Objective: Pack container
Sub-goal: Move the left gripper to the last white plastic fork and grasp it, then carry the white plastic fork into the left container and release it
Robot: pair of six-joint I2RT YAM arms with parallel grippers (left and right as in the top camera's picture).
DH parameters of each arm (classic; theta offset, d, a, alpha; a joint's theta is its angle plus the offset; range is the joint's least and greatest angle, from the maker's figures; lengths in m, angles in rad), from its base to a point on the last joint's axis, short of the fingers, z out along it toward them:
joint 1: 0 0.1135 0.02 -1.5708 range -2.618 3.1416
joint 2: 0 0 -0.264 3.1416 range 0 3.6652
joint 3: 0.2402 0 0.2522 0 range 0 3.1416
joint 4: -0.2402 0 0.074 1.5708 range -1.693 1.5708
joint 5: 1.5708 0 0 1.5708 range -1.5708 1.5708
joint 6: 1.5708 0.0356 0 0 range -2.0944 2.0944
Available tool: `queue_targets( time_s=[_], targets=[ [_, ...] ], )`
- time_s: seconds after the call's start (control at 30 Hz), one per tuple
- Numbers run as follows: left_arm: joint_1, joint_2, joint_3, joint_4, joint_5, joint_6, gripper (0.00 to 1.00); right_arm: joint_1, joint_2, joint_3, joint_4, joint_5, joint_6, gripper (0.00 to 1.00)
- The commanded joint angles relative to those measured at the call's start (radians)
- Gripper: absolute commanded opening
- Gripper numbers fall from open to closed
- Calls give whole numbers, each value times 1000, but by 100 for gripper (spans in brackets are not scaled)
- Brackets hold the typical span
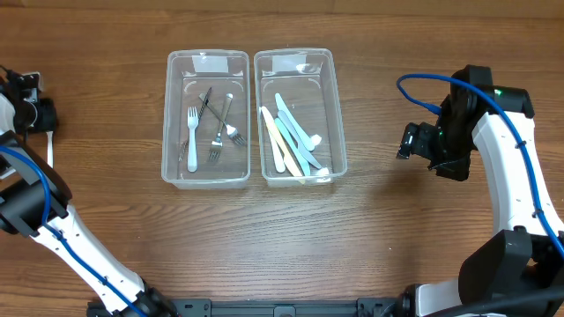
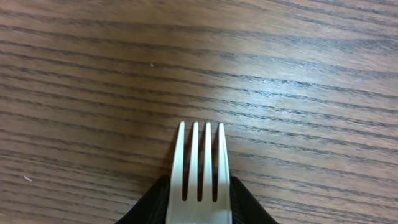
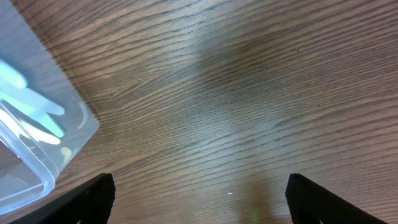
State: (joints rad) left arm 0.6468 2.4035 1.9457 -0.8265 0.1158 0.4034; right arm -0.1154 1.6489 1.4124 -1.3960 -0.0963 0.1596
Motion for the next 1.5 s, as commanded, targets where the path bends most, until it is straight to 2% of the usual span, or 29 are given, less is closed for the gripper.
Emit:
queue_targets(
  time_s=[0.0,0.17,0.43,0.6,0.77,0.87,1.03,1.17,1.33,1.43,1.47],
  targets=[
    [-6,47,-11,-17,-56,-16,23,3,-13,1,4,8,-4,90],
    [-12,0,-10,-31,-46,-27,9,3,-13,1,23,8,-4,90],
    [-87,-286,-10,-111,21,-106,4,3,-13,1,100,9,-19,94],
    [-232,-515,-10,-145,18,-132,4,3,-13,1,116,8,-34,95],
    [-509,-666,-10,-203,0,-191,4,3,-13,1,107,8,-33,95],
    [-644,-646,-23,-245,-45,-260,4,3,-13,1,105,7,-33,95],
    [-759,-537,-100,-235,-44,-363,4,3,-13,1,101,5,-33,95],
    [-805,-388,-133,-247,-23,-419,4,4,-13,1,100,5,-33,95],
    [-831,-281,-133,-248,16,-426,5,3,-13,1,100,4,-33,95],
    [-831,-276,-132,-245,15,-426,16,3,-13,1,101,5,-33,95],
    [-830,-278,-131,-246,15,-426,24,3,-13,1,101,5,-33,95]
  ],
)
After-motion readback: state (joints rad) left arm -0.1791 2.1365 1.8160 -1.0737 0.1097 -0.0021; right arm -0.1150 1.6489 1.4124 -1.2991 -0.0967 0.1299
